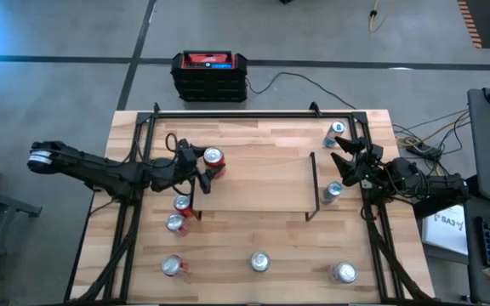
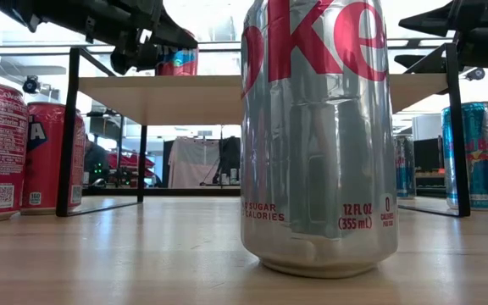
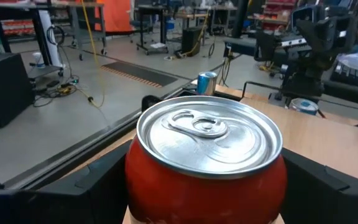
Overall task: Place canned beverage on shelf
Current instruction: Put the top red soda can on the shelf
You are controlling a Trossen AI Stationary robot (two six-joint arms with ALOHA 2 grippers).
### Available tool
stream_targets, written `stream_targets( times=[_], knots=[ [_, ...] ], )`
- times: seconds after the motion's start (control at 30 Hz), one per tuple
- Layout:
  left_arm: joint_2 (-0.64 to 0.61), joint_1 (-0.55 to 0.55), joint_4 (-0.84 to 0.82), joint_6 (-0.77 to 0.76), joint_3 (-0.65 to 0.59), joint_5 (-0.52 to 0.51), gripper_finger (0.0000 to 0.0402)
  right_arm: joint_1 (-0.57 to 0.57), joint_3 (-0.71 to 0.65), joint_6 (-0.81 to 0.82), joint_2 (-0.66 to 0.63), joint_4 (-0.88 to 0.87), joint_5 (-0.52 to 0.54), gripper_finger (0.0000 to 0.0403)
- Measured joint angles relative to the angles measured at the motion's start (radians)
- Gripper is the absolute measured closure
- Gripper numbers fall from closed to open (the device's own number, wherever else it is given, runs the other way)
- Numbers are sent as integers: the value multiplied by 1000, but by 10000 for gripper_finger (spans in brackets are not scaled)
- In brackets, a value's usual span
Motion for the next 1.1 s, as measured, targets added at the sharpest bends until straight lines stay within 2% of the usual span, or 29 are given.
stream_targets(
  times=[0.47, 0.83, 1.1],
  knots=[
    [-13, 0, 22, 25, -19, -3, 96, 0, 0, 0, 0, 0, 0, 33],
    [-52, -9, -10, 22, -22, -3, 36, 0, 0, 0, 0, 0, 0, 33],
    [-103, -64, -30, 23, -22, -22, 5, 0, 0, -1, 0, 0, 0, 33]
  ],
)
